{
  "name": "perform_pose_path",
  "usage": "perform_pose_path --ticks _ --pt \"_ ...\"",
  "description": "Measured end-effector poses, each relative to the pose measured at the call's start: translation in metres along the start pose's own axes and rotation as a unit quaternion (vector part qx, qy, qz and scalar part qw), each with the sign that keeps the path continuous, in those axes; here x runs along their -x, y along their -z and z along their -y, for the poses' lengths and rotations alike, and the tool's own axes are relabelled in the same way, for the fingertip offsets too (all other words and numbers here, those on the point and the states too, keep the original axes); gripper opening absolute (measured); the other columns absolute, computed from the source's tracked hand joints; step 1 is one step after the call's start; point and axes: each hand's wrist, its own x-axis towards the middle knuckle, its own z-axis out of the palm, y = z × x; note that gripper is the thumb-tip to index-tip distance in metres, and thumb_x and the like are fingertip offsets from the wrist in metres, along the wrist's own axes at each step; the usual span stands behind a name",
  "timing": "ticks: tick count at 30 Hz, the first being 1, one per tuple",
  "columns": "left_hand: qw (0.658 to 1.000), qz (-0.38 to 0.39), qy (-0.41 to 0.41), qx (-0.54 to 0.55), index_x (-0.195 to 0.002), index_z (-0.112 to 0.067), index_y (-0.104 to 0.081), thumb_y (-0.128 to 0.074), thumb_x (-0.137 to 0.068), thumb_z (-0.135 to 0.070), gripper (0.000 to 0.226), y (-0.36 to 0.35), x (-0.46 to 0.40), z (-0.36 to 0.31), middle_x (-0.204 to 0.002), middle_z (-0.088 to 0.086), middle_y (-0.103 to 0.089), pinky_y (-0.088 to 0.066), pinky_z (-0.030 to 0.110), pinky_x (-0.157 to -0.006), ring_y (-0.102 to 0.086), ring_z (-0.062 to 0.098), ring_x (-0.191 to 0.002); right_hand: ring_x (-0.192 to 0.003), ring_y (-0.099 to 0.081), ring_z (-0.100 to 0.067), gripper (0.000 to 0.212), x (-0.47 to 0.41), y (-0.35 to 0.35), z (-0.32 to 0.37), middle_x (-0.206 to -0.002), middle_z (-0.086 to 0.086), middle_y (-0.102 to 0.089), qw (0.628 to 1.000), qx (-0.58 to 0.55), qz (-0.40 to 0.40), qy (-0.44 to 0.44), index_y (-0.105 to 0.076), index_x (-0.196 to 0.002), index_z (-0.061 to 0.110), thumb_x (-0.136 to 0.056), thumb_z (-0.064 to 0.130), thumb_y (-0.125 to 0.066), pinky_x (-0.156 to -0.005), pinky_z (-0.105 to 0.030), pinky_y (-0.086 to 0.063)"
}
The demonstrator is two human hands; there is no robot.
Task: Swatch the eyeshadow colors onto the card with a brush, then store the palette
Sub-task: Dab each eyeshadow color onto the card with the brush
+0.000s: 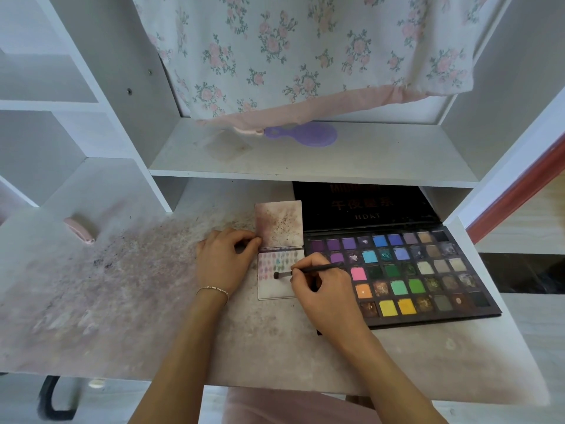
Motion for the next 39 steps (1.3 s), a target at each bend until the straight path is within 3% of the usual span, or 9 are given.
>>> perform_pose_path --ticks 5,11,18,23,26,31,35,39 --pt "1.0 -0.005 -0.001 0.001 -0.089 -0.027 -0.071 -0.061 -0.084 -0.034 0.013 0.0 0.0 0.0 -0.093 -0.006 -0.067 -0.033 0.036 -0.088 -0.051 0.02 -0.095 -0.068 -0.055 -0.007 0.028 0.001 0.0 0.001 -0.076 0.011 -0.06 0.999 -0.026 -0.029 0.028 -0.051 -0.081 0.036 -0.086 0.009 -0.056 -0.058 -0.016 -0.045" --pt "1.0 -0.001 -0.001 0.0 -0.09 -0.027 -0.071 -0.06 -0.085 -0.034 0.014 0.0 0.0 0.0 -0.094 -0.005 -0.067 -0.034 0.037 -0.087 -0.051 0.02 -0.095 -0.086 -0.057 0.003 0.021 0.003 0.002 0.002 -0.088 0.019 -0.059 0.99 -0.088 -0.095 0.06 -0.059 -0.094 0.027 -0.083 0.011 -0.052 -0.071 -0.008 -0.045" --pt "1.0 0.011 0.0 0.01 -0.091 -0.025 -0.072 -0.061 -0.085 -0.032 0.015 0.003 0.0 -0.002 -0.094 -0.003 -0.068 -0.039 0.043 -0.091 -0.054 0.022 -0.097 -0.079 -0.061 -0.004 0.032 0.013 0.014 -0.003 -0.084 0.011 -0.063 0.988 -0.089 -0.111 0.053 -0.056 -0.092 0.037 -0.086 0.006 -0.053 -0.066 -0.011 -0.047" --pt "1.0 0.015 -0.002 0.013 -0.09 -0.023 -0.072 -0.061 -0.085 -0.03 0.014 0.003 0.0 -0.002 -0.095 -0.002 -0.068 -0.039 0.045 -0.091 -0.055 0.023 -0.097 -0.064 -0.057 -0.002 0.028 0.024 0.038 -0.011 -0.076 0.01 -0.06 0.984 -0.083 -0.146 0.061 -0.059 -0.088 0.031 -0.085 0.004 -0.051 -0.051 -0.009 -0.043" --pt "1.0 0.015 -0.001 0.016 -0.09 -0.022 -0.072 -0.062 -0.085 -0.029 0.014 0.003 0.001 -0.002 -0.094 -0.001 -0.068 -0.04 0.046 -0.091 -0.055 0.024 -0.097 -0.076 -0.061 -0.008 0.037 0.031 0.057 -0.019 -0.081 0.008 -0.062 0.986 -0.056 -0.155 0.033 -0.057 -0.087 0.035 -0.088 -0.001 -0.052 -0.057 -0.022 -0.053" --pt "1.0 0.016 -0.004 0.012 -0.091 -0.022 -0.072 -0.061 -0.085 -0.03 0.015 0.004 0.001 -0.003 -0.094 -0.001 -0.068 -0.041 0.047 -0.091 -0.056 0.024 -0.096 -0.078 -0.06 0.001 0.039 0.043 0.084 -0.028 -0.081 0.011 -0.06 0.98 -0.044 -0.196 0.009 -0.054 -0.085 0.033 -0.085 -0.006 -0.052 -0.058 -0.015 -0.051" --pt "1.0 0.02 -0.003 0.016 -0.092 -0.02 -0.072 -0.062 -0.085 -0.029 0.015 0.004 0.001 -0.002 -0.097 0.001 -0.069 -0.042 0.049 -0.091 -0.057 0.026 -0.097 -0.078 -0.061 0.001 0.038 0.052 0.097 -0.038 -0.082 0.015 -0.06 0.975 -0.027 -0.218 -0.03 -0.052 -0.082 0.036 -0.087 -0.002 -0.053 -0.06 -0.021 -0.053" --pt "1.0 0.021 -0.001 0.016 -0.092 -0.019 -0.073 -0.062 -0.085 -0.028 0.016 0.003 0.001 -0.002 -0.098 0.003 -0.069 -0.043 0.049 -0.09 -0.058 0.028 -0.097 -0.077 -0.059 0.006 0.037 0.059 0.102 -0.046 -0.08 0.012 -0.06 0.973 -0.01 -0.225 -0.042 -0.052 -0.08 0.033 -0.086 -0.003 -0.053 -0.058 -0.014 -0.051"
